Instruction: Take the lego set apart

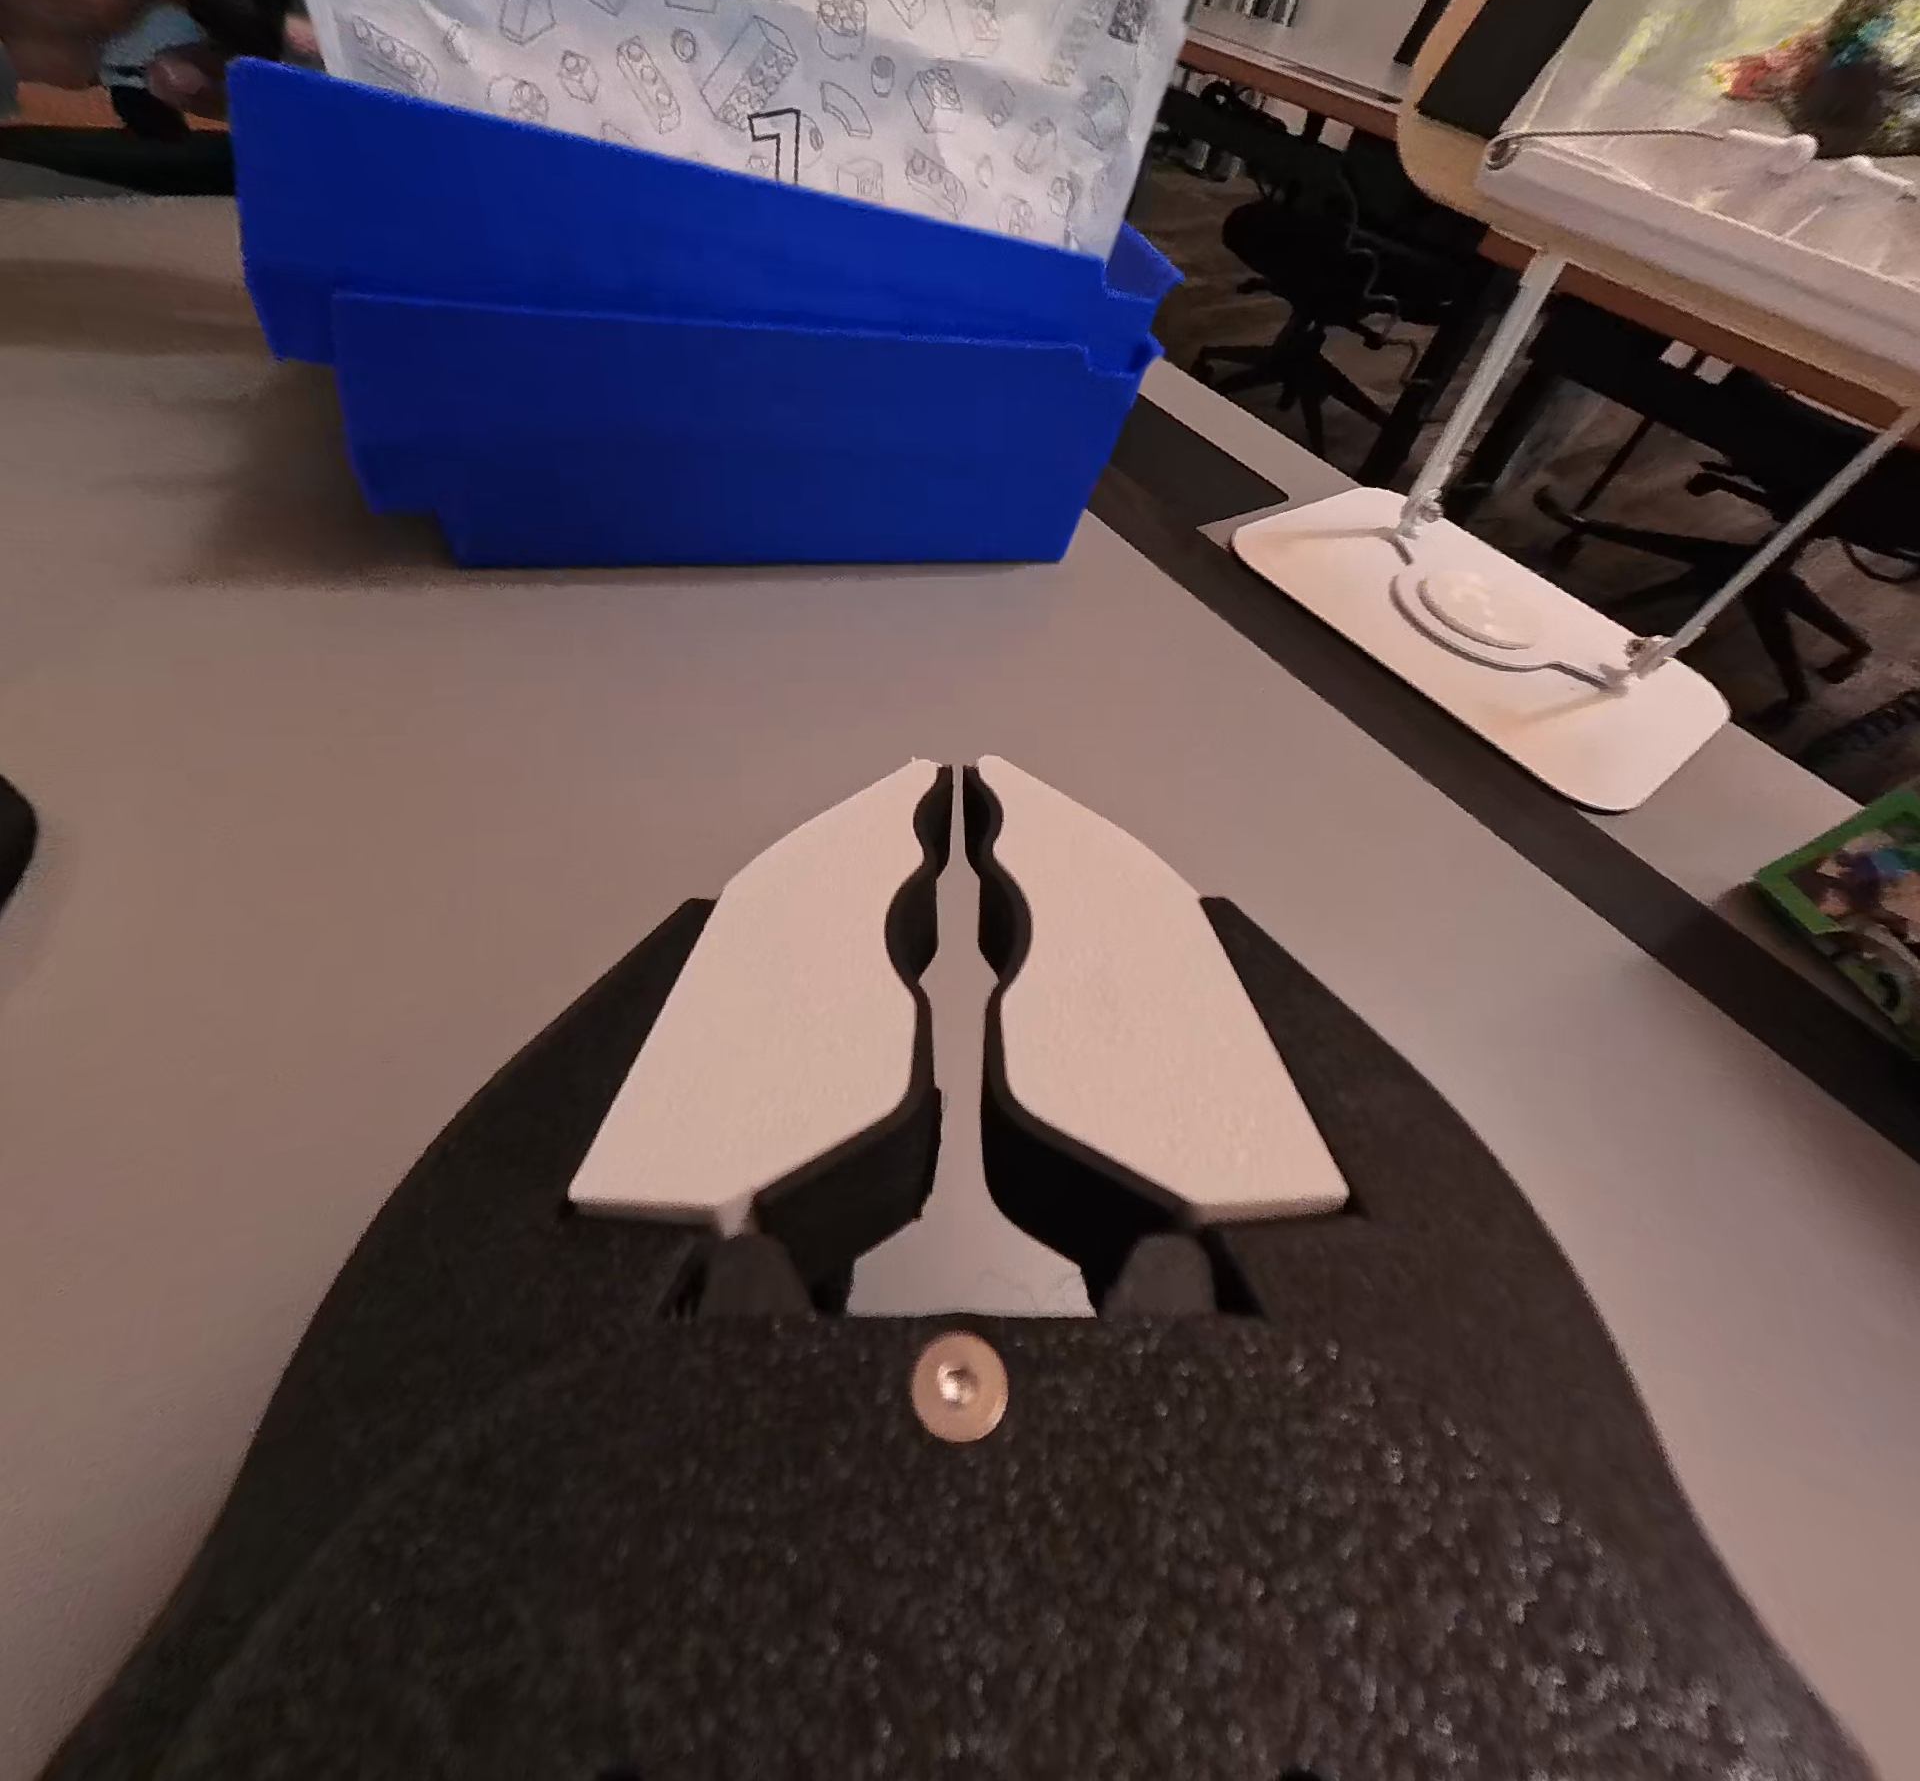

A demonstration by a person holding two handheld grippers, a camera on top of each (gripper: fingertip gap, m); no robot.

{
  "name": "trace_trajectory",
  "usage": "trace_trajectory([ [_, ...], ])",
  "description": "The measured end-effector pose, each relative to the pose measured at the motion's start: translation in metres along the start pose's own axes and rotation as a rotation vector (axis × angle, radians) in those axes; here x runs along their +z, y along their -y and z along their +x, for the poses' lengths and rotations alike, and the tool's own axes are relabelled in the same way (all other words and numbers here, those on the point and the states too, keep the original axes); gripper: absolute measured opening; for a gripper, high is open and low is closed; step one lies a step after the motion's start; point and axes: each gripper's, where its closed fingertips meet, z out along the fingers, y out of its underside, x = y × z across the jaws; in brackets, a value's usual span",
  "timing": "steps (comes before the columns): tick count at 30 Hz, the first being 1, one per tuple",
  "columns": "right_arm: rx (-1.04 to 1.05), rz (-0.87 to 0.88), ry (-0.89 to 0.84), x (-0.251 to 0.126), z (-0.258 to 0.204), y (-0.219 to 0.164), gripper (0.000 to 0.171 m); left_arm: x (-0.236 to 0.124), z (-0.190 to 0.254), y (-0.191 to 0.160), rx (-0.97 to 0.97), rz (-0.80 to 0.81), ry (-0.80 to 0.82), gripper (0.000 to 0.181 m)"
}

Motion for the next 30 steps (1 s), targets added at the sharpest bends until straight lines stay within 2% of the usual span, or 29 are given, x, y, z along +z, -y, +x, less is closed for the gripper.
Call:
trace_trajectory([
  [5, 0.015, -0.007, -0.068, -0.012, 0.022, -0.005, 0.002, 0.041, 0.008, 0.022, 0.095, -0.004, -0.132, 0.005],
  [13, 0.121, -0.02, -0.142, -0.024, 0.055, -0.029, 0.002, 0.092, -0.007, 0.051, 0.187, 0.005, -0.281, 0.005],
  [18, 0.128, -0.032, -0.208, -0.034, 0.073, -0.034, 0.003, 0.103, -0.019, 0.058, 0.186, 0.018, -0.272, 0.012],
  [21, 0.129, -0.025, -0.239, -0.043, 0.085, -0.038, 0.003, 0.08, -0.031, 0.065, 0.139, 0.079, -0.163, 0.029],
  [24, 0.146, -0.014, -0.256, -0.052, 0.1, -0.042, 0.005, 0.029, -0.037, 0.088, 0.055, 0.235, 0.034, 0.026],
  [27, 0.159, -0.01, -0.285, -0.064, 0.121, -0.046, 0.009, -0.02, 0.015, 0.103, 0.057, 0.329, 0.108, 0.02],
  [30, 0.17, -0.005, -0.31, -0.076, 0.141, -0.05, 0.015, -0.041, 0.111, 0.11, 0.085, 0.415, 0.005, 0.013],
])
